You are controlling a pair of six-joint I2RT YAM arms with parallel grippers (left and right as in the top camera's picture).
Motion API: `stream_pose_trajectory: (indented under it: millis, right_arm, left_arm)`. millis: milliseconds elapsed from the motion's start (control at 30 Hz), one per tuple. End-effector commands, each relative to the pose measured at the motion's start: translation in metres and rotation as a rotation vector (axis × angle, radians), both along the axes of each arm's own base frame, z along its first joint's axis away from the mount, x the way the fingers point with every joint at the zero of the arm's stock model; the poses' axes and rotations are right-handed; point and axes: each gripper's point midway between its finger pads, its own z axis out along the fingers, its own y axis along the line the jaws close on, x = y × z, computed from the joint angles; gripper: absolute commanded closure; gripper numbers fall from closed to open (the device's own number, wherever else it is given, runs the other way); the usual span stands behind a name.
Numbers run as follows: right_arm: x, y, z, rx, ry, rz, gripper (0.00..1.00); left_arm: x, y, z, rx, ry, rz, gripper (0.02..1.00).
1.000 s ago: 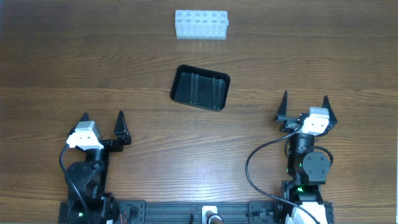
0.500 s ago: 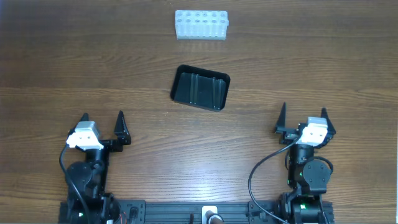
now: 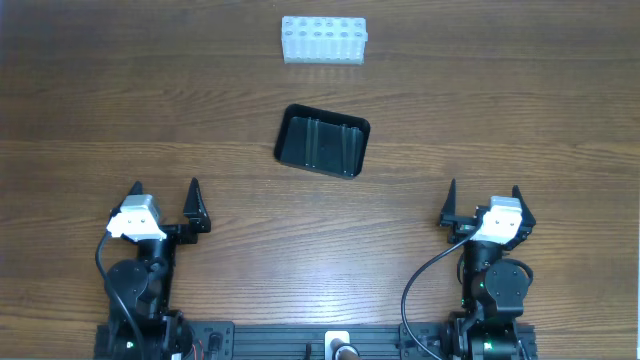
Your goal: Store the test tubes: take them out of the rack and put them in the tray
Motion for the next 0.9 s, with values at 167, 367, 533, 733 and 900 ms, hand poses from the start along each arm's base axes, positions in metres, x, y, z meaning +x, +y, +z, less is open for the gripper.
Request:
stream_pose_trajectory:
  millis: [167, 367, 533, 733, 900]
  right_arm:
    - [-0.0004, -0.0002, -0.0013, -0.005, 0.0, -0.002, 0.007]
    - [0.0003, 0.0053, -0.0024, -0.002, 0.004, 0.03, 0.009]
    - [0.0008, 0.0088, -0.0025, 0.002, 0.004, 0.051, 0.007]
    - [0.0007, 0.0086, -0.0025, 0.002, 0.004, 0.05, 0.007]
    - [0.0007, 0.0086, -0.0025, 0.002, 0.004, 0.05, 0.007]
  left_arm:
    - [-0.0002, -0.0026, -0.0014, 0.017, 0.001, -0.015, 0.02]
    - [-0.0002, -0.0026, -0.0015, 0.017, 0.001, -0.015, 0.023]
    - [-0.0002, -0.0026, -0.0015, 0.017, 0.001, -0.015, 0.023]
    - [-0.0002, -0.0026, -0.0014, 0.017, 0.001, -0.015, 0.02]
    - [-0.0002, -0.0026, -0.0015, 0.017, 0.001, -0.015, 0.02]
